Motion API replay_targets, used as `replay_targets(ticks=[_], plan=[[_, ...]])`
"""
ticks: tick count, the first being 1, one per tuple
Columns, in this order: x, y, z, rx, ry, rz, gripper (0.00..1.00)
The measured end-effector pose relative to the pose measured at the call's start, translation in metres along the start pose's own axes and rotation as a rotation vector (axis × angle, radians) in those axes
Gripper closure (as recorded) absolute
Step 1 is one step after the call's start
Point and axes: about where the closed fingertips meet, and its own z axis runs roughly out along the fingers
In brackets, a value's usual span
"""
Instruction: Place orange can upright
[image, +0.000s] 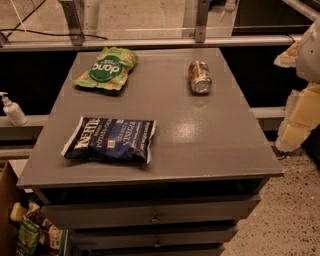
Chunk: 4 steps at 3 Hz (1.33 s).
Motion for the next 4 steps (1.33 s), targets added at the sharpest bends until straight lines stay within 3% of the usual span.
replay_targets(ticks=[1,2,3,4], plan=[[0.0,0.0,0.0,0.0,0.0,0.0,0.0],[-0.003,-0.008,0.005,0.034,0.005,-0.041,0.0],[-0.01,-0.029,0.022,0.075,0.016,-0.042,0.0],[-0.017,-0.061,0.042,0.109,0.026,0.02,0.0]])
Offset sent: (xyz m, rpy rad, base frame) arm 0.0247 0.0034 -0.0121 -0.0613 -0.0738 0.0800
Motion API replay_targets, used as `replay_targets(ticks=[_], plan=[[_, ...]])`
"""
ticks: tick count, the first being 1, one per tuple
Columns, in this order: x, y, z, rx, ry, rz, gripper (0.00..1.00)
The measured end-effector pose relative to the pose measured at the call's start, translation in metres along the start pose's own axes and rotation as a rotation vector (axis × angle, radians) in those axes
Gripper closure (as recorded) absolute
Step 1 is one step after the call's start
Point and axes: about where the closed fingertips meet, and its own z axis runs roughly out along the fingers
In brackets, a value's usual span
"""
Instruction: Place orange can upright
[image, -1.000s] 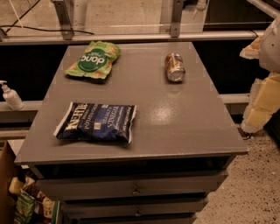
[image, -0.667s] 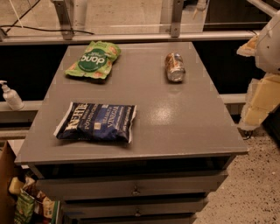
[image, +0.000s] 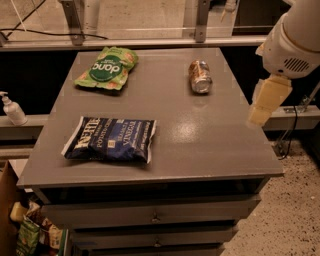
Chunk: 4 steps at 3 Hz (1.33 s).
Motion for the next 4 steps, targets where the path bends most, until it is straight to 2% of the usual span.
replay_targets(ticks=[1,2,4], plan=[[-0.004,-0.025,0.023,0.011,-0.007,0.112,0.0],[-0.013,-0.049,0.042,0.038,-0.036,0.26,0.0],[-0.048,-0.087,0.058,0.125,-0.181,0.51,0.0]])
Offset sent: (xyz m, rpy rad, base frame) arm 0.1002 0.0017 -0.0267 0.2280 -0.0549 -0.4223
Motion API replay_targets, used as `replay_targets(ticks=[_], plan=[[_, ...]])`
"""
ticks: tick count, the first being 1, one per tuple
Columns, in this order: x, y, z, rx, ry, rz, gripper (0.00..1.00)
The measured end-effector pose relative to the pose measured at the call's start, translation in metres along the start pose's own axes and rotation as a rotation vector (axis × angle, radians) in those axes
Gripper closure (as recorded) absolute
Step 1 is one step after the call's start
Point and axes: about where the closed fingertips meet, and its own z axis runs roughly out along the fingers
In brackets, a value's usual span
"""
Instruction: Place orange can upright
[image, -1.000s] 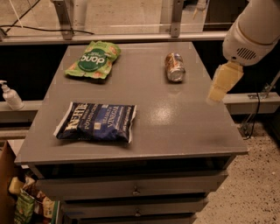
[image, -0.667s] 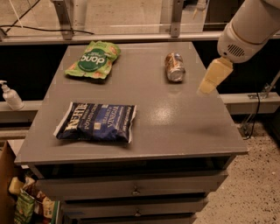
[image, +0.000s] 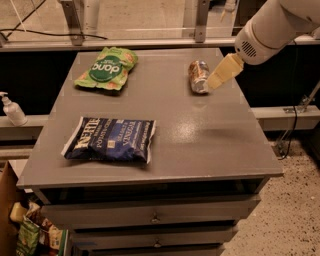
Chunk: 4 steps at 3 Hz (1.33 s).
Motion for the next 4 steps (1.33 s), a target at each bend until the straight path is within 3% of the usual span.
replay_targets(ticks=[1,2,3,4], plan=[[-0.017,-0.004,0.014,0.026,-0.032,0.131,0.0],[-0.018,-0.004,0.013,0.025,-0.035,0.206,0.0],[-0.018,-0.004,0.013,0.024,-0.034,0.204,0.0],[-0.021,-0.001,0.025,-0.018,0.019,0.238,0.0]])
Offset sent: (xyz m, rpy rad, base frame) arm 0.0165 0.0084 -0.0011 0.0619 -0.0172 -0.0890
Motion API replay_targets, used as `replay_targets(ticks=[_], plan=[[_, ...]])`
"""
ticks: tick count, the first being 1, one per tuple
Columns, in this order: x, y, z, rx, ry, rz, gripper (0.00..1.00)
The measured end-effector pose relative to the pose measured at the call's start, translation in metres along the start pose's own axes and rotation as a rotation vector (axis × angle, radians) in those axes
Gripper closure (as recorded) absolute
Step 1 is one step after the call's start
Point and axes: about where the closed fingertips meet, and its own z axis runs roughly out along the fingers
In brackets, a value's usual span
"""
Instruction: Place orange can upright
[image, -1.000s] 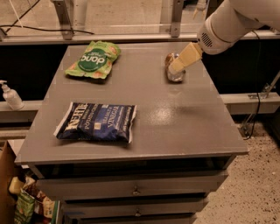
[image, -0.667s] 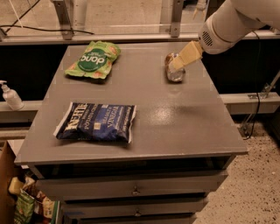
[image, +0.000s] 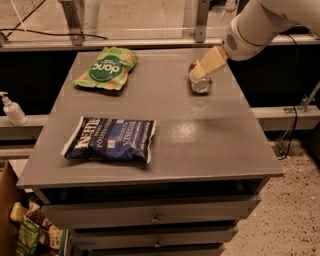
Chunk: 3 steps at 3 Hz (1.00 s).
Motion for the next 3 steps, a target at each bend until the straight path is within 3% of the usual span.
replay_targets(ticks=[1,2,3], plan=[[-0.004,0.009,0.022,-0.014,0.086,0.048,0.0],[-0.007,0.018,0.044,-0.012,0.124,0.1,0.0],[-0.018,0.019,0.058,0.004,0.102,0.145,0.0]])
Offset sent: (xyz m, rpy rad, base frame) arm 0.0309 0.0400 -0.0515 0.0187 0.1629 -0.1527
